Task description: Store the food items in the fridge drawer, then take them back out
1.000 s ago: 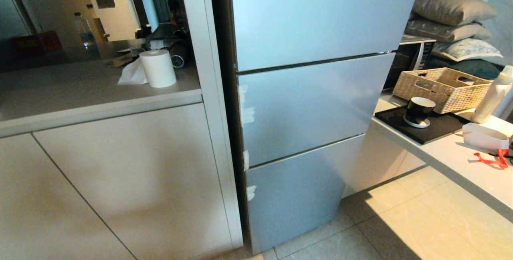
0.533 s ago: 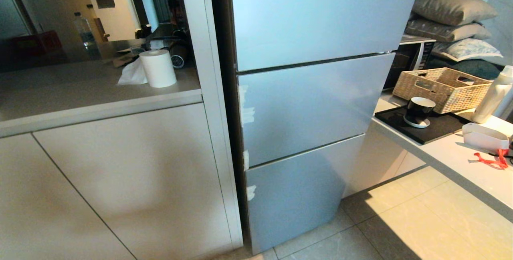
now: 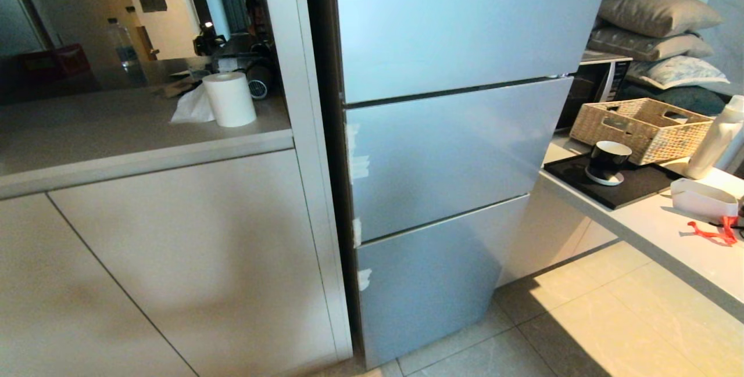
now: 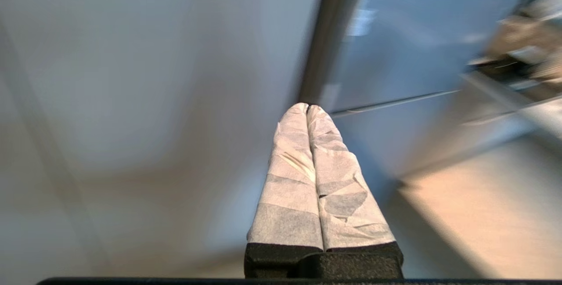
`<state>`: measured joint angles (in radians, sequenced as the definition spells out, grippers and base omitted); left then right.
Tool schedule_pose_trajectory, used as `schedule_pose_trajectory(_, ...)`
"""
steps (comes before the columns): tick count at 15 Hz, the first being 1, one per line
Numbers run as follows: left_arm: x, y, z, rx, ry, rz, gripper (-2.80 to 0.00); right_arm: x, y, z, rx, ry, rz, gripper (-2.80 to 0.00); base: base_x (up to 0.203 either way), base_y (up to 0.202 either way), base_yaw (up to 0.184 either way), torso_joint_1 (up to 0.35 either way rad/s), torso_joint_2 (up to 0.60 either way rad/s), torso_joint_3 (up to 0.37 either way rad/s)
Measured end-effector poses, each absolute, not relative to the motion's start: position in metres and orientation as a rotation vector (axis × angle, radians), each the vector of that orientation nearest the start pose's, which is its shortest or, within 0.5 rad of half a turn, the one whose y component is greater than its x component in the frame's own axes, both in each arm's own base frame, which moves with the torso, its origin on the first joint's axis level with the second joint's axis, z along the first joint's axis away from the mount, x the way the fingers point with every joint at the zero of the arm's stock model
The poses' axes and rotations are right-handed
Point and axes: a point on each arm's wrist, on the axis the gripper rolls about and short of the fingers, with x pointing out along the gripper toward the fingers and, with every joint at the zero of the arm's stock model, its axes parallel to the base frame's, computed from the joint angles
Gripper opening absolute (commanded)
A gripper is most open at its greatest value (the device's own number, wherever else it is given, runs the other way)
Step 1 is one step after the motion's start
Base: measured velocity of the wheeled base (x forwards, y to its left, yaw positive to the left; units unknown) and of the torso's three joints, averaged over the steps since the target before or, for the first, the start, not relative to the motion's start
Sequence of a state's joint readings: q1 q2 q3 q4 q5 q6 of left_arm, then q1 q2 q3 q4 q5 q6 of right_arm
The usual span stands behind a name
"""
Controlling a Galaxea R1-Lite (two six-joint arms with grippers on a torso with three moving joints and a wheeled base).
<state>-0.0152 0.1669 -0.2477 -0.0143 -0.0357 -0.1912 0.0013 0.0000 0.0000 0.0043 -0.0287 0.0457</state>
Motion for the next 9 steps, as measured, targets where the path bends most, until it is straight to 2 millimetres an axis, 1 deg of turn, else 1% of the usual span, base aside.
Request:
schedule_pose_trajectory(1,-0.014,-0.001,0.162,-0.253,-0.053,-0.088,-2.80,-0.023,-0.001,0.075,0.046,0.004,-0.028,-2.80,0.000,0.000,0.000,0.000,0.00,0.000)
schedule_pose_trajectory(3,0.023,-0.003,0.185,-0.392,0.031,-0.135,-2.80,-0.023,-0.001,0.075,0.046,0.004,-0.028,-2.80,0.000,0.000,0.000,0.000,0.00,0.000)
schedule_pose_trajectory(4,0.047,-0.005,0.194,-0.459,0.070,-0.146,-2.80,-0.023,-0.001,0.075,0.046,0.004,-0.028,-2.80,0.000,0.000,0.000,0.000,0.00,0.000)
schedule_pose_trajectory(6,0.102,-0.009,0.208,-0.590,0.122,-0.152,-2.80,-0.023,-0.001,0.075,0.046,0.004,-0.028,-2.80,0.000,0.000,0.000,0.000,0.00,0.000)
schedule_pose_trajectory(9,0.188,-0.018,0.218,-0.801,0.147,-0.137,-2.80,-0.023,-0.001,0.075,0.046,0.004,-0.027,-2.80,0.000,0.000,0.000,0.000,0.00,0.000)
